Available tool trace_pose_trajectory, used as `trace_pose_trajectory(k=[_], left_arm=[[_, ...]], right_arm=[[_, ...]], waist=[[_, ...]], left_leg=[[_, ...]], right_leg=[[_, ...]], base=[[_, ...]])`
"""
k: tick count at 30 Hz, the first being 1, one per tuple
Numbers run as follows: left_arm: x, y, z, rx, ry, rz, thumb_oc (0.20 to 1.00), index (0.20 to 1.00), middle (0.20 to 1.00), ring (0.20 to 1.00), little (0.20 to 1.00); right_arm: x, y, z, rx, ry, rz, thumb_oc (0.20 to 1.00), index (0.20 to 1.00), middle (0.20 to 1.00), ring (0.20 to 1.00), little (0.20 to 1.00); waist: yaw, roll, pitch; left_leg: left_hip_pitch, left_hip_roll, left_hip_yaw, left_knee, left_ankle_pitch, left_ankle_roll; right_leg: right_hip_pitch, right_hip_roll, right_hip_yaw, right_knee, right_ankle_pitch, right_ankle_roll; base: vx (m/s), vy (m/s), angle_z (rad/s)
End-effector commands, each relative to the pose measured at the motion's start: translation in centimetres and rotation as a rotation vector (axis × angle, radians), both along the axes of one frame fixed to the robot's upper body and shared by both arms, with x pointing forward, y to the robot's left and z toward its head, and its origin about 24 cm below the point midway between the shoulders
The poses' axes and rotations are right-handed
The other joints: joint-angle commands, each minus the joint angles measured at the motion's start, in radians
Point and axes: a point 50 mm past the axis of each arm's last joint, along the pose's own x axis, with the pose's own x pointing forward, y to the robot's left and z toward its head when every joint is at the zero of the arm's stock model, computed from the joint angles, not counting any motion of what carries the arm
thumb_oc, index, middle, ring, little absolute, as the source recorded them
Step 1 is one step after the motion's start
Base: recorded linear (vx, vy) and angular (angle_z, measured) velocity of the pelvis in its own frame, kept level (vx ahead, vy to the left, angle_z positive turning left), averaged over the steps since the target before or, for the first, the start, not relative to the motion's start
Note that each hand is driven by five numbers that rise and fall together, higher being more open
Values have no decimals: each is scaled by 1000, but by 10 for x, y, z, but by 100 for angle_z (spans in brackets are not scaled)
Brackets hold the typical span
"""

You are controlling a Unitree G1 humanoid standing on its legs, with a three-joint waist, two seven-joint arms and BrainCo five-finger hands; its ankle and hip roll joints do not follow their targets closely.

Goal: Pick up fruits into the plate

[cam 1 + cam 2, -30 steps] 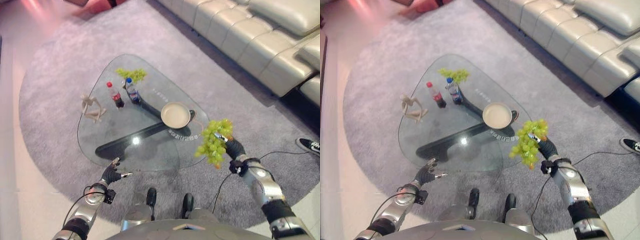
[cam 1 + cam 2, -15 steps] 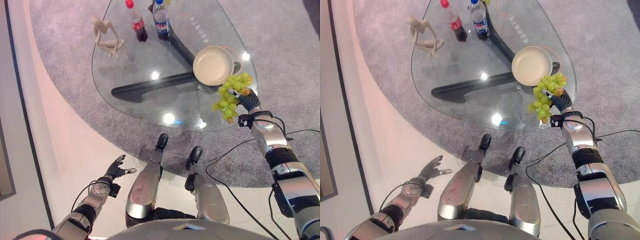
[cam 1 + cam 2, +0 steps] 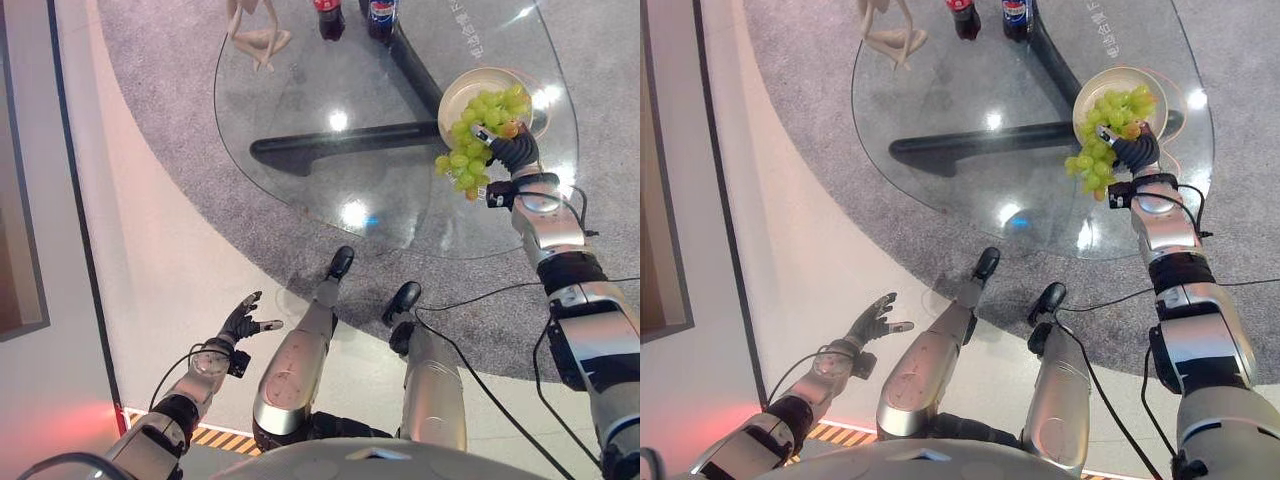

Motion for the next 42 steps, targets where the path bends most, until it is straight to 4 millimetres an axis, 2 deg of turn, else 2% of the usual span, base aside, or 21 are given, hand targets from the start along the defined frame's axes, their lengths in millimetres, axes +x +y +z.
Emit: trace_pose_trajectory(k=[1, 7, 18, 33, 42], left_arm=[[-10, 4, -3, -11, 9, 10, 1000, 1000, 1000, 1000, 1000], [-18, 6, -4, -18, 13, 1, 1000, 1000, 1000, 1000, 1000], [-24, 8, -2, -32, -6, 6, 1000, 1000, 1000, 1000, 1000], [-29, 8, 1, -74, -12, 11, 1000, 1000, 1000, 1000, 1000], [-38, 14, -4, -90, 6, 35, 1000, 1000, 1000, 1000, 1000]], right_arm=[[-6, -16, 45, -168, -117, -53, 200, 200, 200, 200, 200], [-5, -29, 71, -268, -123, -157, 200, 200, 200, 200, 200], [-8, -40, 105, -393, -154, -311, 200, 200, 200, 200, 200], [-7, -22, 137, -486, -248, -315, 200, 200, 200, 200, 200], [-8, -8, 146, -501, -302, -247, 200, 200, 200, 200, 200]], waist=[[-17, -11, -22], [-11, 2, -22], [-10, 19, -22], [4, 35, -22], [8, 34, -22]], left_leg=[[-60, -34, 89, 227, -225, 58], [-111, -42, 102, 257, -228, 61], [-222, -64, 120, 310, -236, 76], [-313, -71, 128, 370, -251, 81], [-272, -76, 123, 345, -246, 84]], right_leg=[[-32, 24, 8, -64, 84, 24], [-95, 14, 21, -21, 80, 29], [-229, 5, 48, 53, 72, 36], [-321, 1, 55, 118, 53, 26], [-284, 6, 53, 105, 50, 26]], base=[[31, 43, 2], [22, 30, -1], [7, 8, -4], [6, 13, -4], [14, 29, 0]])
